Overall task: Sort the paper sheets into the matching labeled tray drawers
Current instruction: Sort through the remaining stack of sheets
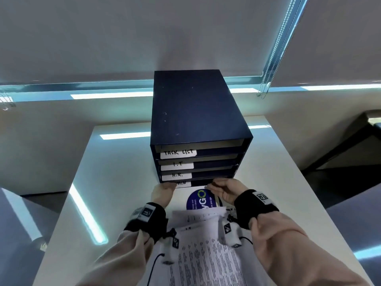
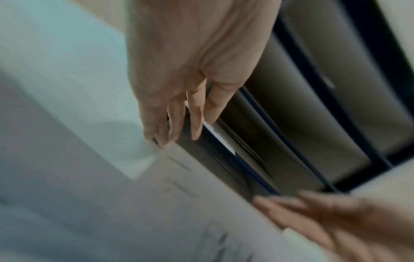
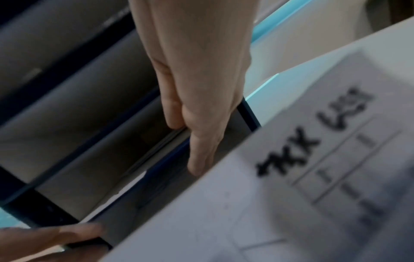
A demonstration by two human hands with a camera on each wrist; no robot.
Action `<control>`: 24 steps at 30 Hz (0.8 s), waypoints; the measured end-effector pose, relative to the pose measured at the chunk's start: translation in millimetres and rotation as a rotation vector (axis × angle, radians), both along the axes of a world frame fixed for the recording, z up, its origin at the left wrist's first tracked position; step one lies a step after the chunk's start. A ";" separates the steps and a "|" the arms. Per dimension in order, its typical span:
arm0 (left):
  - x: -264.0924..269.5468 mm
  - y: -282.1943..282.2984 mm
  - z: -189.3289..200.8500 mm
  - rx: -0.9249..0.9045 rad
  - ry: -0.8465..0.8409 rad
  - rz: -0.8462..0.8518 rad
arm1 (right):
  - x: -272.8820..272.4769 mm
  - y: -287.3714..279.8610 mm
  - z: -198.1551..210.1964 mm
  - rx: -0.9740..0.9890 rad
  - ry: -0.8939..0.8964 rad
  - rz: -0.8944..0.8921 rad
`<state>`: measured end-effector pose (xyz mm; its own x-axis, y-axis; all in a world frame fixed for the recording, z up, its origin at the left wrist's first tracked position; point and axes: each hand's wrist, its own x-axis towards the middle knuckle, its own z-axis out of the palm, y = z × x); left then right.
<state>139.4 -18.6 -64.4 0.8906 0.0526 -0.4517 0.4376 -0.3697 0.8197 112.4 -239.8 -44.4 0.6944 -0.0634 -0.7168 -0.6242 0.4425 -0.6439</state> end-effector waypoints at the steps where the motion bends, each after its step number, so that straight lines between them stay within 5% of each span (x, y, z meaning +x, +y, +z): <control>1: -12.9 2.2 7.0 0.124 -0.135 -0.035 | -7.3 -5.0 4.7 0.047 -0.023 -0.016; 4: -60.2 2.1 25.1 0.197 -0.480 -0.195 | -38.1 -18.5 26.0 0.111 -0.140 -0.060; 7: -97.1 8.8 11.4 0.509 -0.527 -0.620 | -81.4 -27.2 33.0 -0.034 -0.143 0.006; 10: -114.4 24.8 -10.3 0.736 -0.507 -0.736 | -122.3 -25.9 8.3 -0.326 -0.035 0.114; 14: -130.5 26.1 -13.0 0.875 -0.620 -0.675 | -164.9 -20.4 -39.3 -0.689 0.058 0.213; 16: -142.0 24.2 -14.3 0.849 -0.511 -0.600 | -179.9 -13.1 -44.5 -0.777 0.094 0.196; 24: -157.9 16.0 -23.1 0.273 -0.174 -0.131 | -191.8 1.5 -23.8 -0.805 0.087 0.189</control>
